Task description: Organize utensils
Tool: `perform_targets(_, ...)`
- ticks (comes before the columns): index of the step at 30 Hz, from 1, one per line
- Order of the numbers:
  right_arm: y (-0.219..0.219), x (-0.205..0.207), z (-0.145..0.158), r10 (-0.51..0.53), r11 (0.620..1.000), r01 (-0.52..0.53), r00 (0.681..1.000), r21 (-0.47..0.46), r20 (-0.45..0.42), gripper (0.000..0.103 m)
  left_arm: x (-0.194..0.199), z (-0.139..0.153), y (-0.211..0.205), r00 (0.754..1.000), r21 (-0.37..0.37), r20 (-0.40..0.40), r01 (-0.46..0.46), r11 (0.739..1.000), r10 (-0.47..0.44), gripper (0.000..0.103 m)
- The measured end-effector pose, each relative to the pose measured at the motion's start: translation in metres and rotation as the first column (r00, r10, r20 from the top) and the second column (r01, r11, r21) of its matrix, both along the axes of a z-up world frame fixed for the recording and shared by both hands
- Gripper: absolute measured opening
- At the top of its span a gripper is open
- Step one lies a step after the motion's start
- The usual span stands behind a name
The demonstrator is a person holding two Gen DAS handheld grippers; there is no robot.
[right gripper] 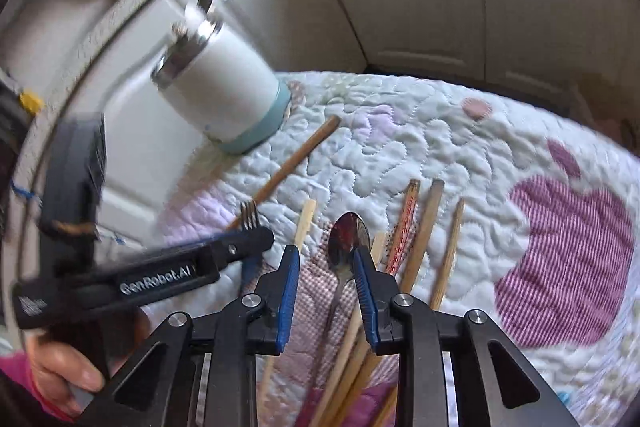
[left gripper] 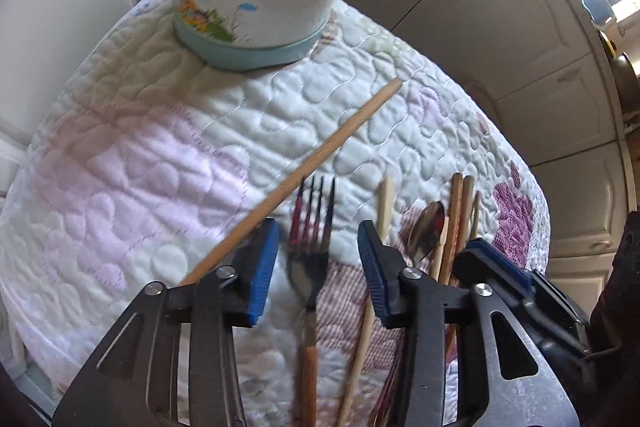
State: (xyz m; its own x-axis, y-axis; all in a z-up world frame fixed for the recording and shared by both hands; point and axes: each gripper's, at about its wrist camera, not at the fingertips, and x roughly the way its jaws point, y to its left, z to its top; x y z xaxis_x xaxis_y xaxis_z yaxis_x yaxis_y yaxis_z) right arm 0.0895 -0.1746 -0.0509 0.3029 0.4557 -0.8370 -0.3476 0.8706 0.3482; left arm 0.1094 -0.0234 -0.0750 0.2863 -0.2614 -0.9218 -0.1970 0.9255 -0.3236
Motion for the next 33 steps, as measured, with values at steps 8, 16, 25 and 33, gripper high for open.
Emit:
perform_targets(8,0.015,0.036,-0.015,0.201,0.973,-0.195,0.979,-0.128,0.034,0.026,0.005,-0.003,0.010,0.999,-0.067,0.017,0.049,0.997,-0.048,0.041)
perform_targets(16,0.007,0.045,-0.032,0.302,0.952,-0.302,0.953,-0.055,-0.003,0.023,0.011,-0.005,-0.010,0.982,-0.045,0.036,0.188,0.981,-0.187,0.039)
perform_targets(25,-0.008,0.022,-0.008,0.240,0.970,-0.239,0.969,-0.034,0.062,0.002,0.018,-0.009,-0.023,0.969,-0.012,0.054,0.244,0.970,-0.243,0.019)
perform_targets(33,-0.028,-0.005,0.040,0.145,0.987,-0.154,0.976,0.048,0.162,0.003,-0.003,0.032,-0.008,0.961,-0.027,0.148,0.240,0.970,-0.233,0.019)
